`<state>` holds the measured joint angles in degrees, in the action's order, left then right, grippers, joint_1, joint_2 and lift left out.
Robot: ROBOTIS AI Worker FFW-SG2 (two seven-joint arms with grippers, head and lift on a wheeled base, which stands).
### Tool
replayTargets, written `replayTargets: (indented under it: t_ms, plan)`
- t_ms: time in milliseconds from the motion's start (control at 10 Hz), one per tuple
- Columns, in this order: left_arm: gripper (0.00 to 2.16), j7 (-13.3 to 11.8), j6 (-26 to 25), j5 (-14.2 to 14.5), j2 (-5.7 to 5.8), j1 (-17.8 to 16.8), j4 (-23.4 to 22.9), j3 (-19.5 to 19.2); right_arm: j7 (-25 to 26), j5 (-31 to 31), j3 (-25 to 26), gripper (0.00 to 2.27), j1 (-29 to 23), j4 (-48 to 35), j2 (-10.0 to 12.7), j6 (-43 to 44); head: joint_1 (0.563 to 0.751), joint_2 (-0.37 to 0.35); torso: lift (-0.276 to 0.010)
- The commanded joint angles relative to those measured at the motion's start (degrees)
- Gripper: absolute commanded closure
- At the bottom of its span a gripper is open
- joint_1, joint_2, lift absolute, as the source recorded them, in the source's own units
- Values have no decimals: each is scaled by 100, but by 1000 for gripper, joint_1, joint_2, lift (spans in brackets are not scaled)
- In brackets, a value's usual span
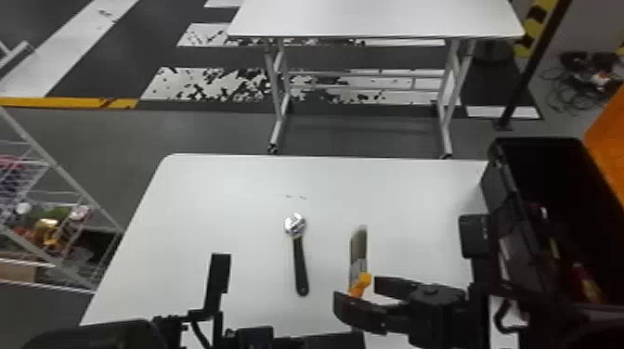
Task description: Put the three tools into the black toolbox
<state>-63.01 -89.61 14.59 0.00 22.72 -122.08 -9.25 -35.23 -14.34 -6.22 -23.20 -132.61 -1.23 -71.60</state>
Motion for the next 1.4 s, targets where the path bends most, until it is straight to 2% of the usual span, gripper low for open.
replayTargets:
  t_ms: [0, 300, 400, 500, 600, 700, 1300]
  plan:
    - [1959, -1, -42, 0, -15, 83, -97, 19, -1, 115, -98, 93, 17, 42, 0, 80, 695, 119, -51]
    - [1959, -36, -42, 0, -15, 197, -159, 11, 113, 168, -134, 97, 17, 113, 0, 291, 695, 125, -51]
    - [1959, -45, -42, 0, -15, 206, -159, 11, 113, 212, -151, 242, 17, 113, -9, 309, 695, 124, -51]
    - [1959, -45, -42, 0, -15, 206, -159, 11, 96, 247, -151, 937, -9, 104, -26, 467, 695, 122, -51]
    - [1959, -45, -42, 0, -15, 215, -159, 11, 104, 265, -160, 2000, -44, 104, -26, 520, 695, 120, -51]
    - [1959, -36, -42, 0, -15, 224, -159, 11, 122, 309, -186, 2246, -141, 69, -26, 695, 695, 117, -51]
    - [1953, -18, -42, 0, -15, 233, -167, -33, 104, 309, -169, 2243, -220, 33, -44, 941, 695, 123, -51]
